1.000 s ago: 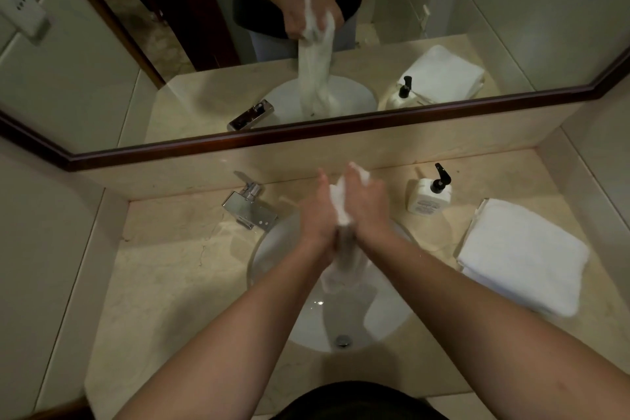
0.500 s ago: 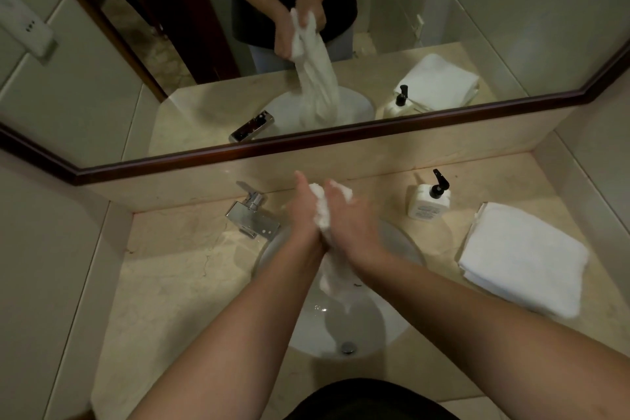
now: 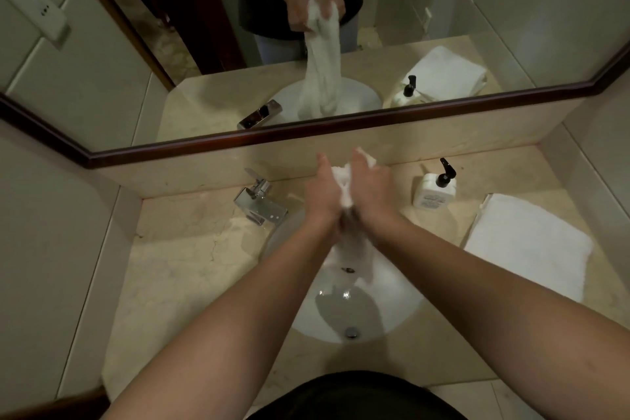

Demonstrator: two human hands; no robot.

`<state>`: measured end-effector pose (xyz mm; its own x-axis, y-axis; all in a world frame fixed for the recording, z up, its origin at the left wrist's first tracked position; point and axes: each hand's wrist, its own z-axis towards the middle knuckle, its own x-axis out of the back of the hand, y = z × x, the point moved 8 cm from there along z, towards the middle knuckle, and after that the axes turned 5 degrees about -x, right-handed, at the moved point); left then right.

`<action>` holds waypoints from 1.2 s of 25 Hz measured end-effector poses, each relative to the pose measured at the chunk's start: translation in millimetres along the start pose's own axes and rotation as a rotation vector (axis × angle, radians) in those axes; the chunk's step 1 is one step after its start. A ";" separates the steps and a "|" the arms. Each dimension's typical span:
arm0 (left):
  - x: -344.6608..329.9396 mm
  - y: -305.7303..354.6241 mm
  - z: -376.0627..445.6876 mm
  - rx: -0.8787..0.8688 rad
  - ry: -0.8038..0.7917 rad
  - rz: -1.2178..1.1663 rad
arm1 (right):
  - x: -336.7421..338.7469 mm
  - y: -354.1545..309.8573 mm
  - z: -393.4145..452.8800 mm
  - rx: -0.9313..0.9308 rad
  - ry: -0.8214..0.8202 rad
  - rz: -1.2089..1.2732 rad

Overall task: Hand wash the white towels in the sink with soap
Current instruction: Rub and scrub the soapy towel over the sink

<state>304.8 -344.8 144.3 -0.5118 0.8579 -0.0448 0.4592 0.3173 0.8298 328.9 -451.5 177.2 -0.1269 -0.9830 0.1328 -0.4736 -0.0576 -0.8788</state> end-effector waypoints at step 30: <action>31.1 -6.9 3.3 0.082 -0.044 -0.047 | -31.6 2.6 -29.3 0.111 -0.045 -0.088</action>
<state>288.2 -319.0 135.4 -0.5026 0.8576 -0.1091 0.4941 0.3885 0.7778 306.1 -415.5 184.2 -0.0488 -0.9799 0.1936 -0.3813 -0.1608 -0.9103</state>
